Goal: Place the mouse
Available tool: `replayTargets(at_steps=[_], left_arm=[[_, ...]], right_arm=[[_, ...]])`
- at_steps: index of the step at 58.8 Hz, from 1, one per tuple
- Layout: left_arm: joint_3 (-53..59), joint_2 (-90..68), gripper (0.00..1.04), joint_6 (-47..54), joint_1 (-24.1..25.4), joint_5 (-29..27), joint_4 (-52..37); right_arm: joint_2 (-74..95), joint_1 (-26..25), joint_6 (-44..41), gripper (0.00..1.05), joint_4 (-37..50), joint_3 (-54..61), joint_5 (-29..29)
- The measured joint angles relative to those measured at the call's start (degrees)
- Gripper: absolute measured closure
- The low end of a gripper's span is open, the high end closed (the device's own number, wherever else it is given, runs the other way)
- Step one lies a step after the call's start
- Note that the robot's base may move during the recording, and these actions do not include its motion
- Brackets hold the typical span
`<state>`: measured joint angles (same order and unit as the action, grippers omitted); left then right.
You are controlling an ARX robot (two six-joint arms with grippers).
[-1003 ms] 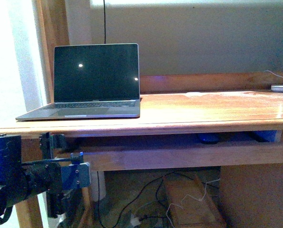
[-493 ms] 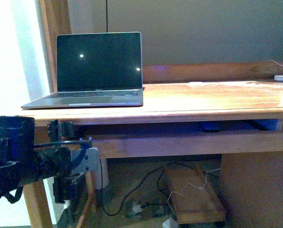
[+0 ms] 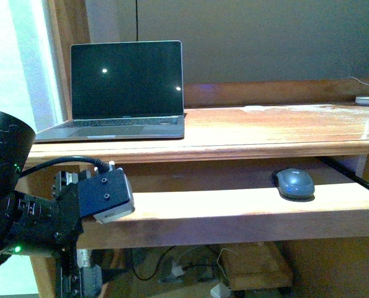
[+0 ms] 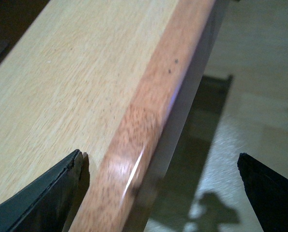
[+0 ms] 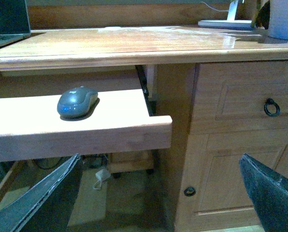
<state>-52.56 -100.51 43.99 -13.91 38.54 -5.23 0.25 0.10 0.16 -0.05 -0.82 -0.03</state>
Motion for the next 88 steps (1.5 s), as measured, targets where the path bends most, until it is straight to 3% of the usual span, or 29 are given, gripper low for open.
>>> replayTargets(at_steps=[8, 14, 19, 24, 31, 37, 50, 62, 64, 71, 77, 88], left_arm=[[3.85, 3.19, 0.08, -20.9, -0.72, 3.91, -12.35], [4.04, 6.84, 0.08, -38.25, -0.68, -1.31, -23.5], [4.11, 10.45, 0.08, -47.15, -0.61, -8.22, -26.25], [5.25, 13.66, 0.08, -48.61, -0.7, -15.78, -26.64], [12.72, 21.7, 0.08, -43.69, -1.62, -35.12, -27.58], [20.26, 29.59, 0.08, -43.17, -2.67, -46.42, -25.79], [36.48, 53.9, 0.08, -45.51, -9.75, -59.32, -12.52], [41.46, 77.44, 0.08, -46.6, -13.42, -64.61, 5.27], [42.77, 81.0, 0.12, -46.01, -13.57, -65.55, 4.24], [46.82, 91.51, 0.32, -45.13, -8.57, -59.3, 2.73], [48.13, 94.4, 0.5, -45.0, -3.32, -54.95, 3.56], [49.2, 96.7, 0.85, -44.7, 3.1, -48.74, 4.5]], right_arm=[[0.0, 0.0, 0.0, 0.07, 0.0, 0.0, 0.0], [0.0, 0.0, 0.0, 0.07, 0.0, 0.0, 0.0], [0.0, 0.0, 0.0, 0.07, 0.0, 0.0, 0.0], [0.0, 0.0, 0.0, 0.07, 0.0, 0.0, -0.02], [0.0, 0.0, 0.0, 0.07, 0.0, 0.0, 0.0], [0.0, 0.0, 0.0, 0.07, 0.0, 0.0, 0.0], [0.0, 0.0, 0.0, 0.07, 0.0, 0.0, 0.0], [0.0, 0.0, 0.0, 0.07, 0.0, 0.0, 0.0], [0.0, 0.0, 0.0, 0.07, 0.0, 0.0, 0.0], [0.0, 0.0, 0.02, 0.07, -0.02, 0.0, -0.04], [7.32, -0.22, 6.8, 0.07, -4.17, -2.97, -10.71], [28.68, 11.87, 10.47, 0.07, 12.85, -8.76, -3.17]])
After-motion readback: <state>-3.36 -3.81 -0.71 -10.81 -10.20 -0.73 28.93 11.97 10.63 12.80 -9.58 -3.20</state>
